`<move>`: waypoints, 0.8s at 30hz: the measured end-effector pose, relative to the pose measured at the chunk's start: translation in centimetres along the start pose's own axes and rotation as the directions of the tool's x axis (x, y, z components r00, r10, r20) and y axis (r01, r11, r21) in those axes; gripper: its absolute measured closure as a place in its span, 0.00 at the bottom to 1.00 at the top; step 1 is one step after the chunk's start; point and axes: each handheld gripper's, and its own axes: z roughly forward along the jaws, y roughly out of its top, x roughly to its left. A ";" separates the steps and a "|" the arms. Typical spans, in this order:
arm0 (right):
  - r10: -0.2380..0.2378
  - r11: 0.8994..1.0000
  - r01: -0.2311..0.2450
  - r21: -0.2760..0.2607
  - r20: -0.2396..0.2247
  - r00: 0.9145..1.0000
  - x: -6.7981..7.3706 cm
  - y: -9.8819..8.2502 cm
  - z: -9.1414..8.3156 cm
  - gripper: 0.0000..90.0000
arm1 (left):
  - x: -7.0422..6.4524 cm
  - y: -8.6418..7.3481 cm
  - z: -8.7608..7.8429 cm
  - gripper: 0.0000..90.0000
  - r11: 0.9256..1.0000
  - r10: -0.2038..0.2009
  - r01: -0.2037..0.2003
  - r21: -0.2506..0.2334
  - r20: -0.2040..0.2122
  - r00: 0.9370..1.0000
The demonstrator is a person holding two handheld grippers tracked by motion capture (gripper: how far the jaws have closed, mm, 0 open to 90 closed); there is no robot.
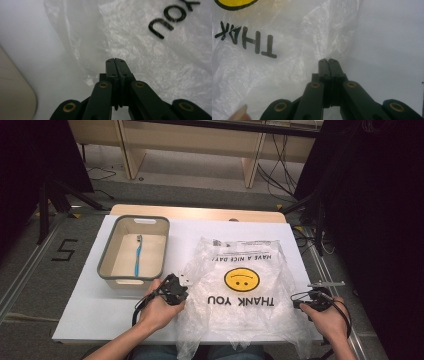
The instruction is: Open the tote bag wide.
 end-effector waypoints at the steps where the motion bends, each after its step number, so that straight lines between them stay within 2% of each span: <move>1: 0.002 1.000 -0.002 -0.001 0.000 1.000 0.0 0.0 0.0 1.00 | 0.0 0.0 0.0 0.93 1.000 0.000 0.000 0.000 0.000 1.000; 3: 0.004 1.000 -0.004 0.000 0.001 1.000 0.0 0.0 0.0 1.00 | 0.1 0.1 -1.5 0.80 0.998 -0.027 0.025 -0.055 -0.024 0.999; 5: 0.006 1.000 -0.006 0.001 0.000 1.000 0.0 -0.1 0.1 1.00 | 0.1 0.1 -2.2 0.65 0.997 -0.046 0.044 -0.057 -0.032 0.998; 7: 0.011 1.000 -0.011 0.005 -0.001 1.000 0.0 -0.1 0.1 1.00 | 0.1 0.1 -2.4 0.58 0.997 -0.058 0.056 -0.058 -0.036 0.998; 10: 0.013 1.000 -0.013 0.008 -0.002 1.000 0.0 -0.1 0.1 1.00 | 0.1 -0.5 -1.9 0.51 0.996 -0.088 0.088 0.023 -0.020 0.996; 11: 0.014 1.000 -0.014 0.010 -0.004 1.000 0.0 -0.1 0.1 1.00 | 0.1 -0.5 -1.9 0.49 0.996 -0.088 0.088 0.023 -0.020 0.996; 12: 0.011 1.000 -0.011 0.010 -0.005 1.000 0.0 -0.1 0.1 1.00 | -0.3 -1.0 -1.2 0.45 0.991 -0.096 0.096 0.096 -0.012 0.995; 13: 0.011 1.000 -0.011 0.009 -0.006 1.000 0.0 -0.1 0.1 1.00 | -0.3 -1.0 -1.2 0.41 0.991 -0.096 0.096 0.096 -0.012 0.995; 14: 0.010 1.000 -0.010 0.014 -0.007 1.000 0.1 -0.1 0.1 1.00 | -0.6 -1.4 -0.6 0.42 0.983 -0.077 0.075 0.167 0.003 0.997; 15: 0.010 1.000 -0.010 0.015 -0.009 1.000 0.1 -0.1 0.1 1.00 | -0.8 -1.6 -0.4 0.43 0.981 -0.086 0.083 0.178 0.009 0.996; 17: 0.006 1.000 -0.006 0.021 -0.011 1.000 0.1 -0.1 0.2 1.00 | -0.8 -1.7 -0.1 0.42 0.977 -0.107 0.102 0.188 0.017 0.994; 19: 0.008 1.000 -0.008 0.023 -0.013 1.000 0.1 -0.1 0.2 1.00 | -0.7 -1.7 0.2 0.47 0.972 -0.117 0.110 0.205 0.020 0.993; 21: 0.008 1.000 -0.007 0.023 -0.015 1.000 0.2 -0.1 0.3 1.00 | -0.5 -1.6 0.3 0.51 0.972 -0.119 0.112 0.209 0.019 0.993; 24: 0.006 1.000 -0.005 0.026 -0.016 1.000 0.2 -0.1 0.3 1.00 | 0.0 -1.4 0.3 0.70 0.972 -0.108 0.103 0.210 0.016 0.994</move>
